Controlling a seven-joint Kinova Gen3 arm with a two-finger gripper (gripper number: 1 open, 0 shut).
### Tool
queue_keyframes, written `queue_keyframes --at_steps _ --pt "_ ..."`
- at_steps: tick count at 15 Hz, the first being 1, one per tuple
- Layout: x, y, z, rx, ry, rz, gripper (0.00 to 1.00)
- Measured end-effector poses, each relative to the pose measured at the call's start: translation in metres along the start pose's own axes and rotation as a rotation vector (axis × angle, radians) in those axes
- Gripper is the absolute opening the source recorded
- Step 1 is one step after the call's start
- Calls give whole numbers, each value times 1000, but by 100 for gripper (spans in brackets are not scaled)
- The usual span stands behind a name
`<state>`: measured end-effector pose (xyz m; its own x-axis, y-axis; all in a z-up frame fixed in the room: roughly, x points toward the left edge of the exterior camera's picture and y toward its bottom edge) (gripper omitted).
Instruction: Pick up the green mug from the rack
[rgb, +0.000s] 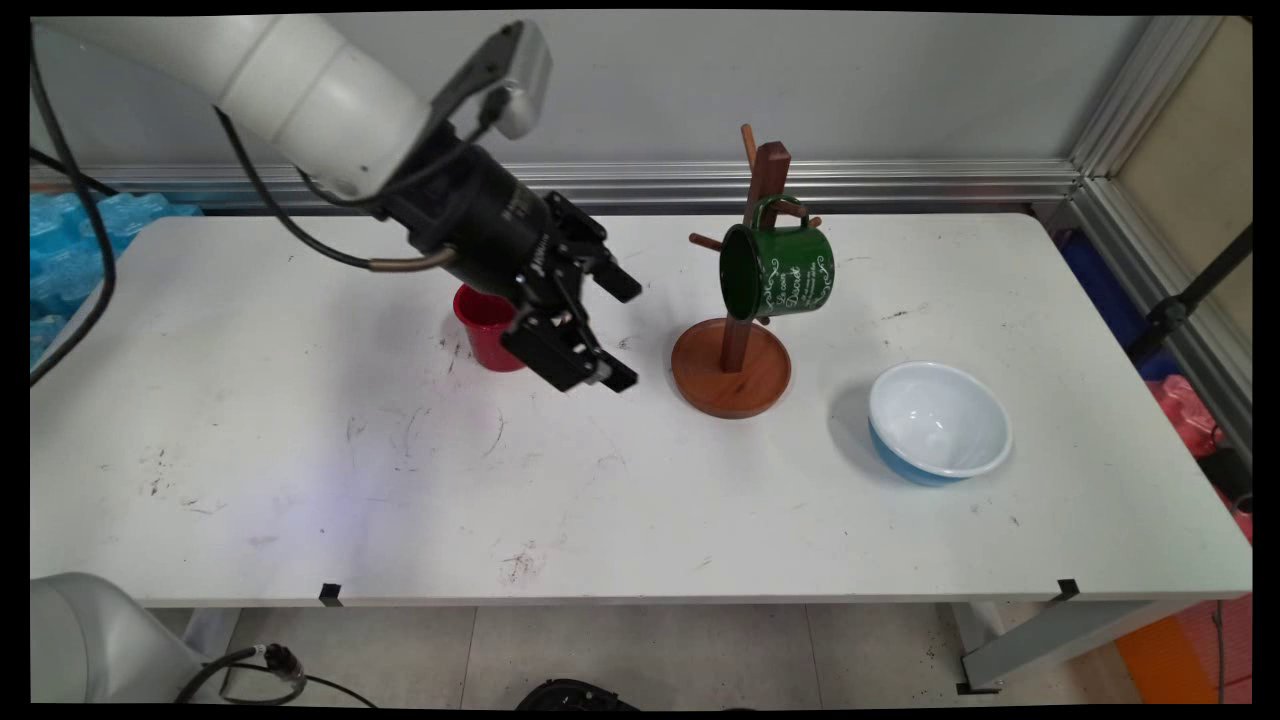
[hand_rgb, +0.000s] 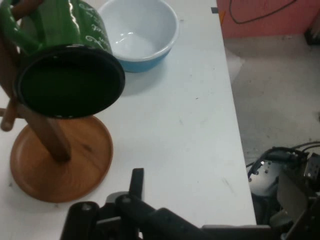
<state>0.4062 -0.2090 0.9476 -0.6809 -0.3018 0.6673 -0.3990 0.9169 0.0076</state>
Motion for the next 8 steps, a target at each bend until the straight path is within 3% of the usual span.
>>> queue_keyframes --at_steps 8 --pt "13 5 37 16 25 -112 100"
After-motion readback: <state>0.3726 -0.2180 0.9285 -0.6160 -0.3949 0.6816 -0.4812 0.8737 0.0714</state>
